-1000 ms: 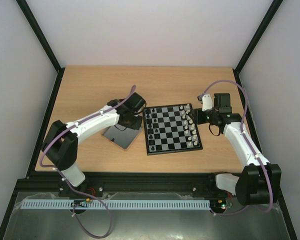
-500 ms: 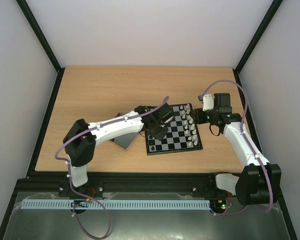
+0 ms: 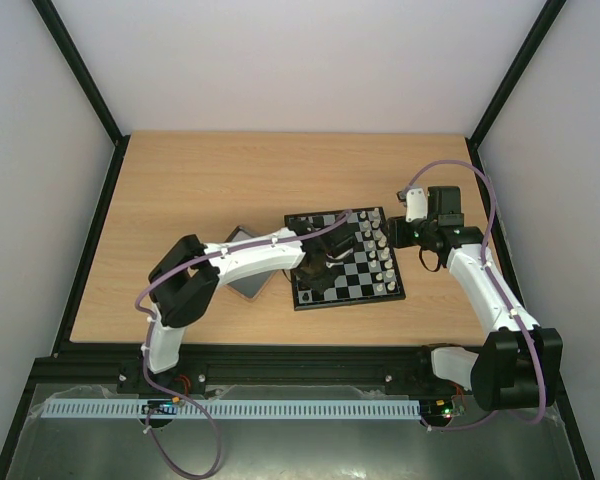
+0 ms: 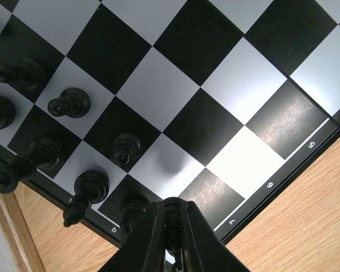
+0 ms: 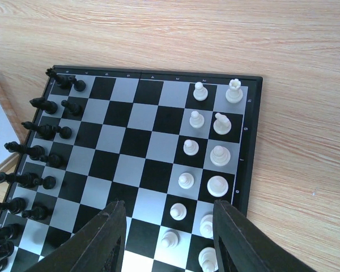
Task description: Set up the chess pieces on the board
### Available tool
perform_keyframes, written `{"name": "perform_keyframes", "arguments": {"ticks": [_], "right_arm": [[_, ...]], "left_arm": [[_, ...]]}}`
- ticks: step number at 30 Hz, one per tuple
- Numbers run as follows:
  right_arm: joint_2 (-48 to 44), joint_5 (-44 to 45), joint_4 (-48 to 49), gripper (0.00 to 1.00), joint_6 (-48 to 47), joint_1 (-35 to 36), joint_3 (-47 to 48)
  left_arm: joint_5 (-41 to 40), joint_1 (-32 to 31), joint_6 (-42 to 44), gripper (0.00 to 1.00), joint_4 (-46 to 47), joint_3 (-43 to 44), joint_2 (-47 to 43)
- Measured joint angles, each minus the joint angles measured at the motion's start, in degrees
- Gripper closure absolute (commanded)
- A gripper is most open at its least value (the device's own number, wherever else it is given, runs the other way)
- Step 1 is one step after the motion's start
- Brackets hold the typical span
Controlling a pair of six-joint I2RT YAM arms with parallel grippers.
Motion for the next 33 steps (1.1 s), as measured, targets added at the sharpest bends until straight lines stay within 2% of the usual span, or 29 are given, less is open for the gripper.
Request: {"name": "perform_keyframes", "arguments": {"ticks": [33], "right_arm": [[0.00, -0.28, 0.00, 0.56, -0.02, 0.00, 0.00]], "left_arm": [[0.42, 0.74, 0.09, 0.98, 0.48, 1.22, 4.35]]}}
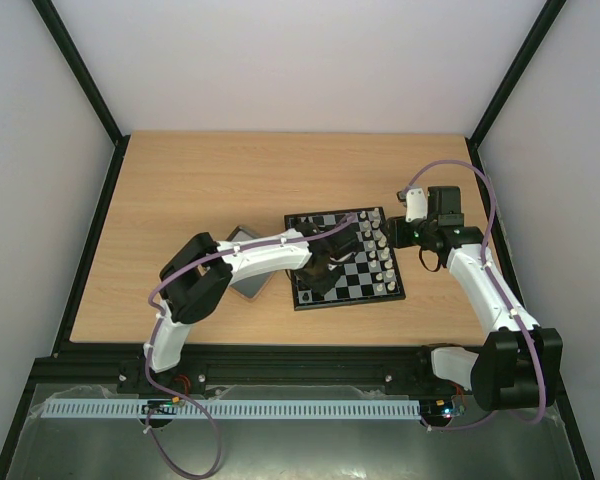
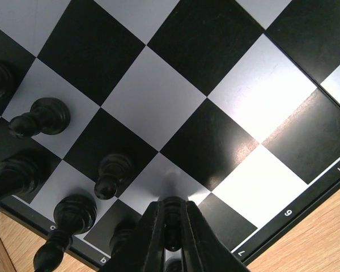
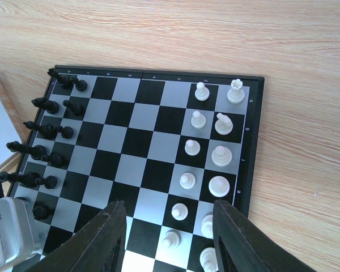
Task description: Set up the chess pieces on the board
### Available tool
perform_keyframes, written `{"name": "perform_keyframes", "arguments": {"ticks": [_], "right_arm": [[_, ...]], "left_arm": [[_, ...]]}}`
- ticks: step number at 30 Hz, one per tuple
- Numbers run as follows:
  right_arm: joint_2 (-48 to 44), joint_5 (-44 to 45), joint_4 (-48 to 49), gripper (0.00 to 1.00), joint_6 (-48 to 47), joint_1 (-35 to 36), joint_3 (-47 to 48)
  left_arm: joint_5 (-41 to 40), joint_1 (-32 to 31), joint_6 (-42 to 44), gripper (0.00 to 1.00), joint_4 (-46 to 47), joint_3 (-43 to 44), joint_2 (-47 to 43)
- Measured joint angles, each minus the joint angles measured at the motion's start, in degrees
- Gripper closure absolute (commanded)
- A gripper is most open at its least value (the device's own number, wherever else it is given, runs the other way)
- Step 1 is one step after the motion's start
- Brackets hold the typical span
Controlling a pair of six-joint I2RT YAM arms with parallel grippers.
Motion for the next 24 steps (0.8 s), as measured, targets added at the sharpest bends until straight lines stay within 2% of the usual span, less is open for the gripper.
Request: {"name": "perform_keyframes", "arguments": {"ticks": [7, 13, 24], "right_arm": [[0.00, -0.15, 0.00, 0.56, -0.02, 0.00, 0.00], [0.00, -0.22, 0.00, 0.56, -0.02, 0.00, 0.00], [0.00, -0.24, 0.00, 0.56, -0.02, 0.00, 0.00]], "left_arm": [[-0.02, 0.33, -0.81, 0.97, 0.42, 0.09, 0.04], [-0.04, 0.63, -1.18, 0.86, 0.72, 0.09, 0.04], [-0.42, 0.68, -1.62, 0.78, 0.79, 0.94, -0.61]]}}
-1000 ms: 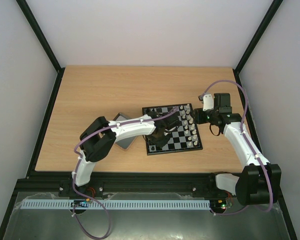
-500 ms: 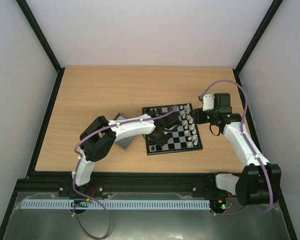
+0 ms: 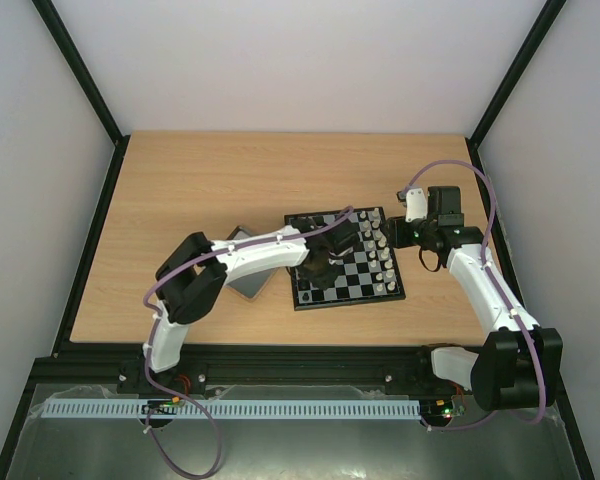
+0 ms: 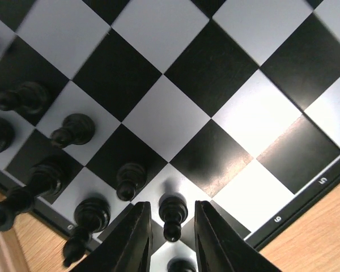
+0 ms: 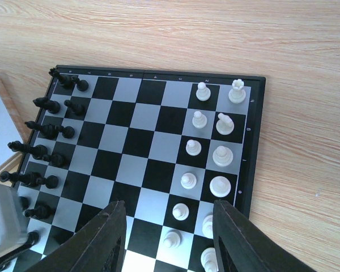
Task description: Set up the chess pieces on the board
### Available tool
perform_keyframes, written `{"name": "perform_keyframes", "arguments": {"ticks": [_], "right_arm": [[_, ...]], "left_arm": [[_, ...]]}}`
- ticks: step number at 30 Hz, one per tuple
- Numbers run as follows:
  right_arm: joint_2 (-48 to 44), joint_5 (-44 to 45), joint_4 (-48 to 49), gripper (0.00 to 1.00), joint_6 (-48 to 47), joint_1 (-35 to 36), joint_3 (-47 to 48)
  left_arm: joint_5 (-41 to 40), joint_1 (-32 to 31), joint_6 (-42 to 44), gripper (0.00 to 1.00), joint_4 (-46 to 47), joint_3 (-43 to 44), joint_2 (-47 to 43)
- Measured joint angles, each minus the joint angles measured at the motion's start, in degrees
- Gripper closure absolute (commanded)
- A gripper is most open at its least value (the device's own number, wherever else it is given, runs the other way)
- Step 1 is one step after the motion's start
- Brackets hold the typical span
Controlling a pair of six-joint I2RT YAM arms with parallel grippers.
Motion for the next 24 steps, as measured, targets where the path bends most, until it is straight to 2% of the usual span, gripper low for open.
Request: {"name": "perform_keyframes", "arguments": {"ticks": [4, 9, 13, 15, 20, 24], "right_arm": [[0.00, 0.00, 0.00, 0.56, 0.00, 0.00, 0.00], [0.00, 0.00, 0.00, 0.56, -0.02, 0.00, 0.00], [0.00, -0.20, 0.00, 0.56, -0.02, 0.00, 0.00], [0.00, -0.50, -0.02, 0.56, -0.02, 0.00, 0.00], [0.00, -1.11, -0.02, 0.56, -0.20, 0.00, 0.00], [0.00, -1.20, -0.02, 0.56, -0.44, 0.00, 0.00]], "left_arm": [[-1.20, 0.00, -0.37, 0.77, 0.15, -0.66, -3.54], [-5.01, 1.38, -3.10, 0.79, 0.72, -7.30, -15.93], [-7.15, 6.64, -6.91, 0.79, 0.96, -15.54, -26.73], [-7.13, 10.80, -8.35, 0.73, 0.92, -19.43, -29.99], [-6.08, 19.74, -10.19, 0.70, 0.72, -28.20, -31.71], [-4.94, 22.21, -10.32, 0.70, 0.42, -31.43, -29.99]]}}
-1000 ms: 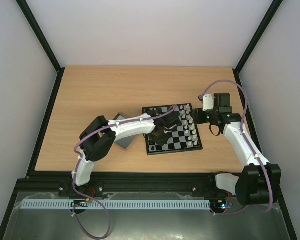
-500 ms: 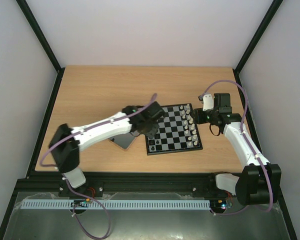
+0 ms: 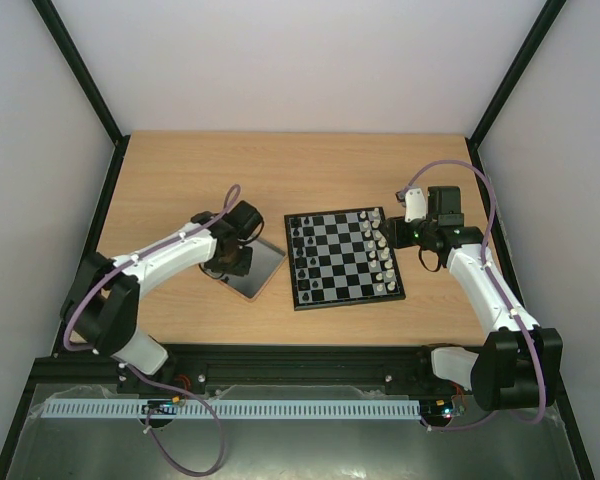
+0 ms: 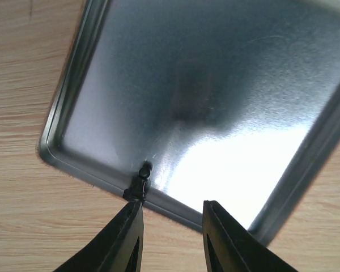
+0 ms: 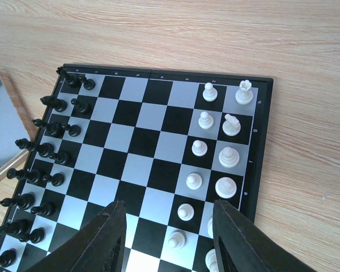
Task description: Set up the chess pieces on the board
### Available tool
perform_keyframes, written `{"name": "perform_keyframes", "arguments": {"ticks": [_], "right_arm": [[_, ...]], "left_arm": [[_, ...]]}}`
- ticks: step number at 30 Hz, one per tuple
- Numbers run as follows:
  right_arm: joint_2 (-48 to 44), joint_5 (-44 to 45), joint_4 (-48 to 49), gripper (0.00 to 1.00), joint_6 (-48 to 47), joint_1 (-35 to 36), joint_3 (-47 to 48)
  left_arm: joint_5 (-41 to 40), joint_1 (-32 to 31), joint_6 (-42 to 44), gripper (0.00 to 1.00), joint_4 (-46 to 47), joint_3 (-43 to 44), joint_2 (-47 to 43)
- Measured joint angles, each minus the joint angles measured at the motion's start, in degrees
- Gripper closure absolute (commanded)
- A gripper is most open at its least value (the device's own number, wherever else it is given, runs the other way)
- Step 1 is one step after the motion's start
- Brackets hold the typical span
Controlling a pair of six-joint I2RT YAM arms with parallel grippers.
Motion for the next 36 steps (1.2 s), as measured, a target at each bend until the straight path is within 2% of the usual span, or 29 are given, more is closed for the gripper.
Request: {"name": "perform_keyframes", "arguments": {"ticks": [13, 20, 30, 36], "right_arm": [[0.00, 0.00, -0.02, 0.56, -0.26, 0.00, 0.00], [0.07, 0.00, -0.02, 0.56, -0.42, 0.00, 0.00], [0.33, 0.00, -0.02, 0.56, -0.44, 0.00, 0.00], [0.33, 0.02, -0.04, 0.56, -0.46, 0.00, 0.00]], "left_arm": [[-3.34, 1.92, 1.27, 0.73, 0.24, -0.22, 7.50], [-4.28, 1.92, 2.49, 0.78, 0.37, -0.76, 10.51], [-3.67, 1.90, 3.65, 0.92, 0.85, -0.79, 13.16], [-2.49, 1.75, 4.11, 0.94, 0.94, 0.02, 13.51]]}}
